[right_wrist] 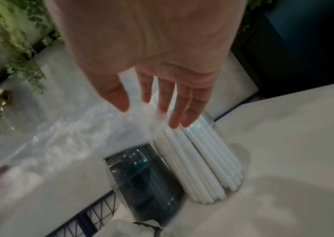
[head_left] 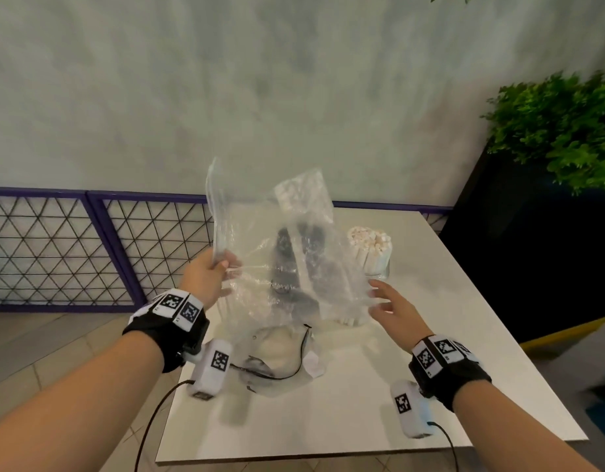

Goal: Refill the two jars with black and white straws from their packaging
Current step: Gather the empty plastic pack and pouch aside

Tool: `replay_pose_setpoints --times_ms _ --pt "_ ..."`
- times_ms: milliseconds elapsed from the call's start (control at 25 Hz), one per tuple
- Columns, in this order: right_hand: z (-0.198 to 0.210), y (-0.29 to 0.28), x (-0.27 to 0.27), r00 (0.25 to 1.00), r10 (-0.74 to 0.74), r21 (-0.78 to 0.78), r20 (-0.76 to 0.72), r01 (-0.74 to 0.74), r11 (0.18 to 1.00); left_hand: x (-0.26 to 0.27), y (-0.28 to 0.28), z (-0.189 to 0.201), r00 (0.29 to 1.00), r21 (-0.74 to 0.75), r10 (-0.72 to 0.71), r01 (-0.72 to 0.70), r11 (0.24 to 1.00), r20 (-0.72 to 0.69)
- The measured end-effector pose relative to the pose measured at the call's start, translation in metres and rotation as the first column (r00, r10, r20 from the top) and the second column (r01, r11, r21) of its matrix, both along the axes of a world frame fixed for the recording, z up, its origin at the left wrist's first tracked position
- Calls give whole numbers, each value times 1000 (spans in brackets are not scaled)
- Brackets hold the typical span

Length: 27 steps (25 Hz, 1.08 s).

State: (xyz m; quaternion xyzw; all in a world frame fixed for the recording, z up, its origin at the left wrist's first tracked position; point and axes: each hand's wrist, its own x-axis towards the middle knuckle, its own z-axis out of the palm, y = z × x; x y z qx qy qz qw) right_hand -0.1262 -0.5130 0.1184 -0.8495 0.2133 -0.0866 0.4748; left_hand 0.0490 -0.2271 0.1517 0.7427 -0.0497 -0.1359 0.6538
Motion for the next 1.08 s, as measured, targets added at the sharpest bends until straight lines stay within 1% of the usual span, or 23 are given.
replay_pose_setpoints --times_ms 80,160,240,280,320,400,440,480,520,600,640,720,800,840,920,960,1000,1040,1080 --pt "6 9 8 1000 16 112 1 -16 994 2 1 -9 998 134 -34 27 991 55" --pt "9 20 21 1000 5 139 -18 -2 990 1 2 -12 994 285 -70 41 958 90" --pt "8 30 36 997 21 147 -77 -10 989 -2 2 -14 991 367 -101 61 928 91" --pt "6 34 43 994 23 172 -106 -4 985 -3 1 -15 989 382 -128 91 920 72" --pt "4 38 50 992 14 238 -126 16 971 -6 0 -15 987 381 -157 130 915 38" --pt "0 45 60 986 -38 447 -163 108 888 -10 -3 -15 982 345 -186 184 920 -28" --pt "-3 47 63 979 -83 500 -184 166 850 -12 -5 -13 982 323 -182 187 928 -44" --pt "-7 47 66 970 -115 517 -212 211 830 -15 -7 -11 984 295 -169 178 939 -58" --pt "-10 46 67 965 -118 528 -232 227 818 -17 -10 -8 985 259 -152 167 951 -76" --pt "-16 47 66 974 -90 528 -209 190 828 -21 -16 -4 983 189 -138 159 969 -120" --pt "-17 47 65 980 -99 506 -173 175 845 -23 -18 -1 980 168 -146 168 971 -138" --pt "-12 43 62 987 -150 413 -58 161 897 -26 -21 5 976 149 -168 188 971 -139" --pt "-1 34 57 978 -209 323 3 197 926 -27 -20 11 983 154 -158 172 973 -98" --pt "7 30 53 976 -217 255 19 206 945 -27 -18 14 987 166 -146 155 974 -63" --pt "25 25 43 981 -188 82 53 183 980 -27 -17 17 992 208 -122 115 971 19" --pt "33 24 37 984 -163 34 78 161 986 -28 -17 18 992 229 -112 98 969 49" --pt "41 23 32 983 -128 38 131 124 992 -28 -19 20 993 228 -99 82 970 63" --pt "48 25 26 984 -70 98 163 55 994 -28 -20 20 996 200 -79 68 978 49" --pt "53 25 21 984 23 143 179 -49 989 -28 -21 21 998 153 -55 50 987 23"
